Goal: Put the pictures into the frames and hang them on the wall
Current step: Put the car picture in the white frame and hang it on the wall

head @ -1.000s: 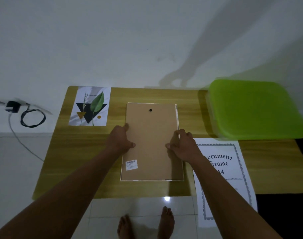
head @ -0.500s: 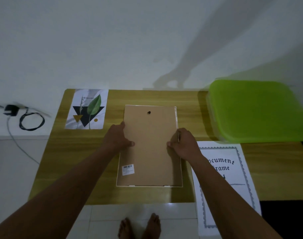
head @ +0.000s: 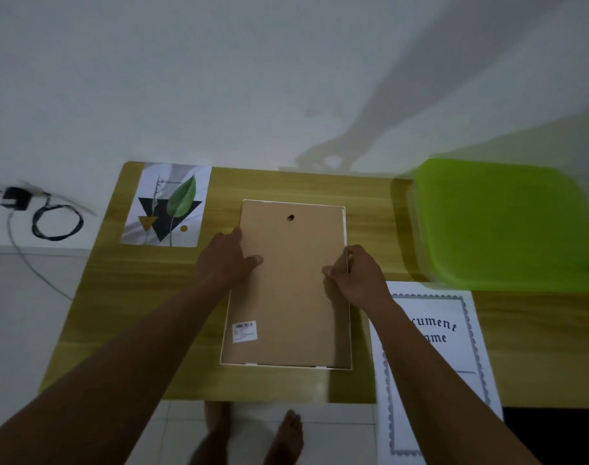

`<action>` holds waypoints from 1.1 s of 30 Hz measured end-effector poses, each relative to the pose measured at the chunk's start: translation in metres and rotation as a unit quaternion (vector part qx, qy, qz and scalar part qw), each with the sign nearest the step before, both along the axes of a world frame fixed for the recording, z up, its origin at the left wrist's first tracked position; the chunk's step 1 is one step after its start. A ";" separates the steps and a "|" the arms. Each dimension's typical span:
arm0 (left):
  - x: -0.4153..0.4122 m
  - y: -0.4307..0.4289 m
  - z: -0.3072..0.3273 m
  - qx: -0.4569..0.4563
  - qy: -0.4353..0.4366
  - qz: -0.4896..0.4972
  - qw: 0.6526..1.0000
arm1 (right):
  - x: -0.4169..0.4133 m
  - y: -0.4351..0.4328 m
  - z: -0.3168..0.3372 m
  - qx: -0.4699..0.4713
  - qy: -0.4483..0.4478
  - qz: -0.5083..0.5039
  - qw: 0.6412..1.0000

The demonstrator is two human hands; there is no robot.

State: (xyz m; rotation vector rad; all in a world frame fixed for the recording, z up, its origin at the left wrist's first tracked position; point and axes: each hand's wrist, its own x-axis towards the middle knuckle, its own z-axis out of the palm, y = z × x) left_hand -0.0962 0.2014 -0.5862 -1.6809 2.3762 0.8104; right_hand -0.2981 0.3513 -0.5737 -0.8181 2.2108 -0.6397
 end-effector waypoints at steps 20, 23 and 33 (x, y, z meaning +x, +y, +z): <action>0.005 0.008 0.006 -0.035 0.066 0.012 0.997 | 0.003 -0.012 -0.002 0.028 -0.020 -0.026 0.999; 0.003 0.008 0.007 -0.044 0.045 -0.007 0.998 | 0.006 -0.012 -0.003 0.028 -0.011 -0.032 0.999; 0.006 0.008 0.007 -0.012 0.041 -0.038 0.998 | 0.010 -0.020 -0.005 0.052 0.026 0.006 0.998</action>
